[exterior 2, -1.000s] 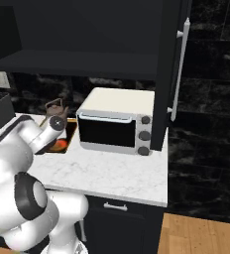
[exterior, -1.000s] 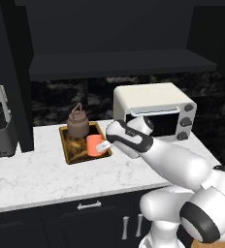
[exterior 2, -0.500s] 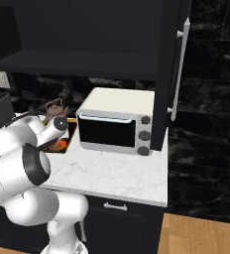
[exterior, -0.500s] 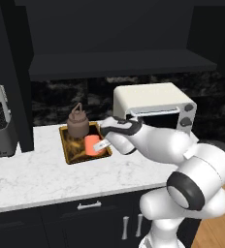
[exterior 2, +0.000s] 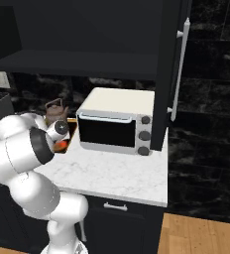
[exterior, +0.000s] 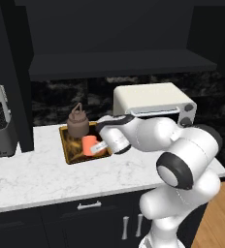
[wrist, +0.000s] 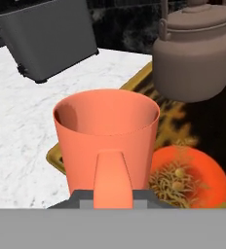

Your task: Pick the kettle from the counter and place it on the tray. Then pick the mug from the cabinet and place it on the tray. Then close the cabinet doors.

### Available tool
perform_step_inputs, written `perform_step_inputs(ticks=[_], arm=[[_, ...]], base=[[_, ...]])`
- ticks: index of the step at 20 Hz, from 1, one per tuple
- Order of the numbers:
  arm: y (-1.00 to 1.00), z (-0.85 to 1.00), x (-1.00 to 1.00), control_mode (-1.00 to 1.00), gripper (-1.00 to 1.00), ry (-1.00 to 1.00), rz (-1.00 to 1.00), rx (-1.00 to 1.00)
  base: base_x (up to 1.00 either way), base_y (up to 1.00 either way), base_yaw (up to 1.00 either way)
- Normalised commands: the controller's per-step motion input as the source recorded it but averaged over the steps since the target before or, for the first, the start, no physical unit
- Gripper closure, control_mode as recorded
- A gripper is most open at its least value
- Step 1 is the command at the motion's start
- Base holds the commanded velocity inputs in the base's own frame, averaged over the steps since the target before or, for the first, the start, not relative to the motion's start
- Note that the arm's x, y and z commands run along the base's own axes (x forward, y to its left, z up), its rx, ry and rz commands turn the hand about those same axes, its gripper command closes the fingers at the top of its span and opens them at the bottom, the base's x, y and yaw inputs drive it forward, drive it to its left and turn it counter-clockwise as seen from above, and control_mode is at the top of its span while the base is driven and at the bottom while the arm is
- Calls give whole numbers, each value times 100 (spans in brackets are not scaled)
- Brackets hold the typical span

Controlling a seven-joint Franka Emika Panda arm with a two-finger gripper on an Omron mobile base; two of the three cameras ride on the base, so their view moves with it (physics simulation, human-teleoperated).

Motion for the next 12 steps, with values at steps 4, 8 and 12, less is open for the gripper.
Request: perform_step_inputs(ticks=[4,8,12], arm=[[5,-13,13,-100,100,-1,0,0],[8,-16,18,-100,100,0,0,0],[4,-15,25,-100,100,0,0,0]], base=[[0,0,0],[0,0,0],[0,0,0]])
